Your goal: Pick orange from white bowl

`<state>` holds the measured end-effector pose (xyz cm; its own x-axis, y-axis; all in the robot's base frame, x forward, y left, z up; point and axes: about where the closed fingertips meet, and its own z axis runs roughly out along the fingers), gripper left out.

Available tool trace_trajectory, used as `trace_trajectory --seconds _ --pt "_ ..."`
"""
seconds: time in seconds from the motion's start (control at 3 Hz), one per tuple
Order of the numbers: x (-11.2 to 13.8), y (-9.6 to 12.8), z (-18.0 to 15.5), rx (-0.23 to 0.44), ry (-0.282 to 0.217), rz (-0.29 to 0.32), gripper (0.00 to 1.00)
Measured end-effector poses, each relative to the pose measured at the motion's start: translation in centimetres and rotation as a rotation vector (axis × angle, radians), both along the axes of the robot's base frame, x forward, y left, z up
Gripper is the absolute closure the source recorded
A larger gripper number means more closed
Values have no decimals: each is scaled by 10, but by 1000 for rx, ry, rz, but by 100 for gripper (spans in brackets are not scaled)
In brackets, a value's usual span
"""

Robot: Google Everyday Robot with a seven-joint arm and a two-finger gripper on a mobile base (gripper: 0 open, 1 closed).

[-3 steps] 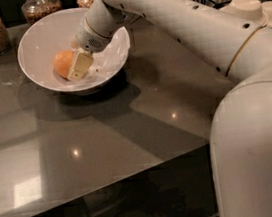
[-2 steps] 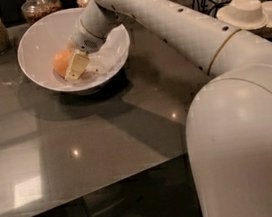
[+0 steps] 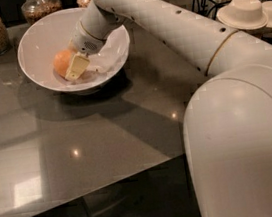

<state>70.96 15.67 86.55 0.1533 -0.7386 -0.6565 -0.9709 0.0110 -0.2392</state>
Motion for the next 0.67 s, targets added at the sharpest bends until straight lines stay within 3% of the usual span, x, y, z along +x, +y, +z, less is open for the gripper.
trace_trajectory --seconds 0.33,0.67 --pt "0 1 -5 -1 -4 4 51" --pt "0 3 -6 3 -14 14 74"
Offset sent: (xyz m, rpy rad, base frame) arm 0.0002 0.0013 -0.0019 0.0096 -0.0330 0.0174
